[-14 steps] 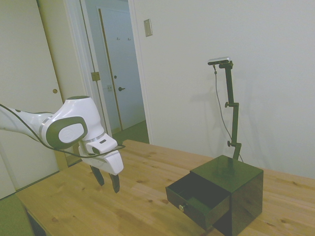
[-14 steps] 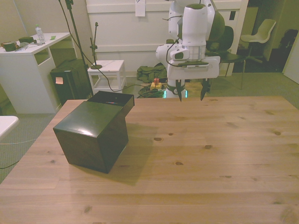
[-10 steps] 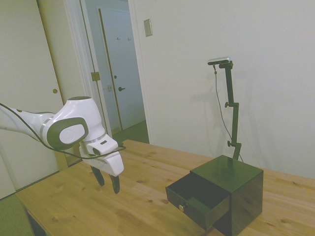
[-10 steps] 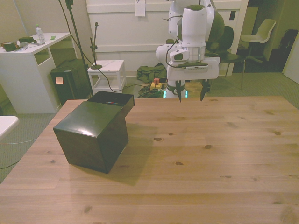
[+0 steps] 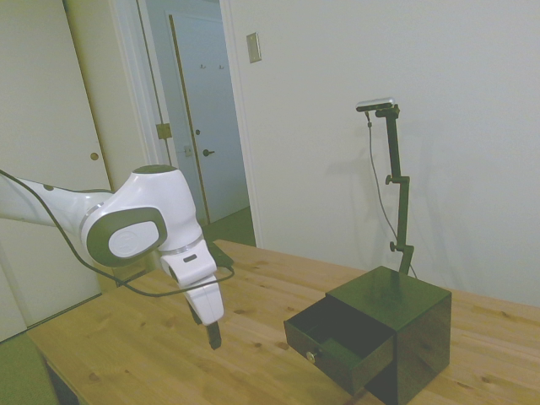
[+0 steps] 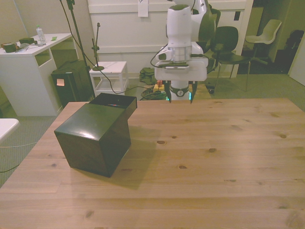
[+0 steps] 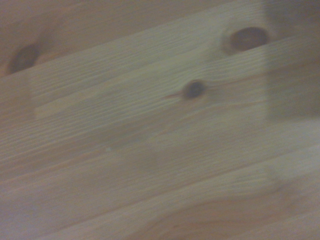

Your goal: Close the top drawer

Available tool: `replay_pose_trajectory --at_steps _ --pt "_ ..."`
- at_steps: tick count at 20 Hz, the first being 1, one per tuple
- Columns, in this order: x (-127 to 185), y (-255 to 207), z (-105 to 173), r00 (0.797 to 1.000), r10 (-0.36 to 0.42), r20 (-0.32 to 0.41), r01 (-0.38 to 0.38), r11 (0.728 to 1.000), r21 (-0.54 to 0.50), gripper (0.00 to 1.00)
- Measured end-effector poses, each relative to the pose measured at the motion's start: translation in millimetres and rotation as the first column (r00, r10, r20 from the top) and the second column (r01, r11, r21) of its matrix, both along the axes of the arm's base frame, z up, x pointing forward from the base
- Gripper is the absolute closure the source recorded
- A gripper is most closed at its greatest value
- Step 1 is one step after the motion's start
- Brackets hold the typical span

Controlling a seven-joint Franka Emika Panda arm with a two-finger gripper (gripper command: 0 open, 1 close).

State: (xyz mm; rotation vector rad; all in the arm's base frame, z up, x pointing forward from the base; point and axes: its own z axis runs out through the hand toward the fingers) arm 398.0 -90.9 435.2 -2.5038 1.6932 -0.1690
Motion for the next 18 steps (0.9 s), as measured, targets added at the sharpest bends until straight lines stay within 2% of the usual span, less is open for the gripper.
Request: replay_pose_trajectory --at_steps 5,10,11,18 --pt "-4 -63 11 0.996 -0.088 0.015 0.088 0.996 0.004 0.0" --pt "14 -105 30 0.994 -0.11 0.01 0.11 0.994 0.006 0.0" --pt "19 -108 31 0.994 -0.111 0.005 0.111 0.994 0.003 1.0" --pt "30 -106 21 0.996 -0.063 -0.056 0.062 0.998 -0.008 1.0"
